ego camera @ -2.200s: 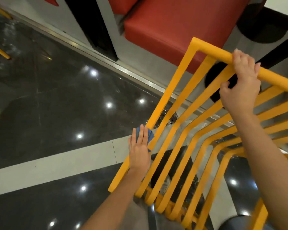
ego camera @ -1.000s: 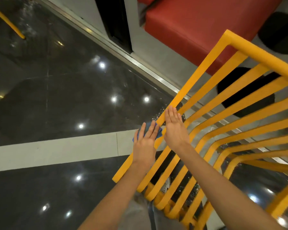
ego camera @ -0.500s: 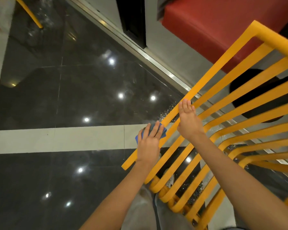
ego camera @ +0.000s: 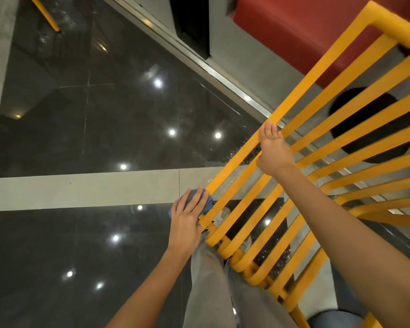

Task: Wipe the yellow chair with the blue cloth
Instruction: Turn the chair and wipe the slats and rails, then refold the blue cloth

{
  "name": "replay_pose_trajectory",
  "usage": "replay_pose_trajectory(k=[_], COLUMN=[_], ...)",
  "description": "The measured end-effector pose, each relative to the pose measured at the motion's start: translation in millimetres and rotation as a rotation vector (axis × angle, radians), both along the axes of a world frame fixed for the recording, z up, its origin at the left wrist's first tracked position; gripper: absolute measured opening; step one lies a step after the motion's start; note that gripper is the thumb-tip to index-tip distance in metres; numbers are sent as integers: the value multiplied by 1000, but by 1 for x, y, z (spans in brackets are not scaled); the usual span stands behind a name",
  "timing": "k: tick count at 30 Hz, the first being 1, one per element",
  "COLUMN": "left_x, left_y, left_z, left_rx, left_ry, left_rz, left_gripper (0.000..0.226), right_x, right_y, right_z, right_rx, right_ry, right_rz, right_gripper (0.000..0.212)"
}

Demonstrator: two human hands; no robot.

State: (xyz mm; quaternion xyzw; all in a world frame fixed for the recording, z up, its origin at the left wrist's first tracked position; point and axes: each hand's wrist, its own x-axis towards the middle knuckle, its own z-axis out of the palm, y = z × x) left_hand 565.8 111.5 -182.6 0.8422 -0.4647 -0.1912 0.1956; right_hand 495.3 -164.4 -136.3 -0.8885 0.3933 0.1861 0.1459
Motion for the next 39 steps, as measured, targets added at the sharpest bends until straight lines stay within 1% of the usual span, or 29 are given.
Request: replay_pose_trajectory(k=[2,3,7,9,11,14,15,16,17,18,20,22,24,27,28,29,31,33,37,39], left_x=[0,-1,-3,-3,-3,-4,-4,-2,-1,1,4,6,10,9,7,5,0,-4,-12,-18], left_y=[-21,-25,-1,19,28,39,45,51,53,53,46,35,20,-11,-23,-34,-54,-70,-100,-113], left_z=[0,0,-2,-4,-2,-1,-3,-3,2,10,28,44,53,70,79,87,101,112,135,147], left_rx=[24,34,22,34,46,16,-3,-19,-37,-59,-121,-194,-256,-285,-281,-272,-228,-185,-98,-66], left_ry=[-27,-38,-37,17,62,85,102,175,310,437,607,736,880,1165,1257,1340,1455,1502,1476,1441], left_rz=[-21,-23,-50,-31,2,57,86,144,266,410,619,704,738,782,776,756,669,579,411,317], left_gripper=[77,80,89,82,65,62,68,75,78,75,61,50,47,42,43,45,47,48,47,40], right_x=[-1,-2,-5,-5,-5,-5,-5,-5,-4,-3,-3,-8,-17,-34,-39,-46,-57,-68,-90,-104], right_y=[1,2,1,0,0,0,-2,-4,-6,-7,-6,2,16,45,55,65,81,89,90,91], right_z=[0,-1,-5,-5,-5,-5,-3,-1,1,4,9,14,20,33,38,42,53,63,97,114], right_rx=[-6,-11,-4,-1,3,8,15,28,46,73,135,183,262,416,516,649,906,1036,1113,1046], right_ry=[-4,-8,-36,-51,-62,-58,-53,-49,-49,-59,-125,-254,-386,-479,-502,-523,-565,-621,-806,-904], right_rz=[-2,-1,2,2,-6,-2,3,3,-2,-15,-69,-187,-328,-475,-539,-602,-710,-827,-973,-1007], right_gripper=[84,86,87,87,87,86,85,84,83,81,70,52,40,25,22,22,37,44,33,22])
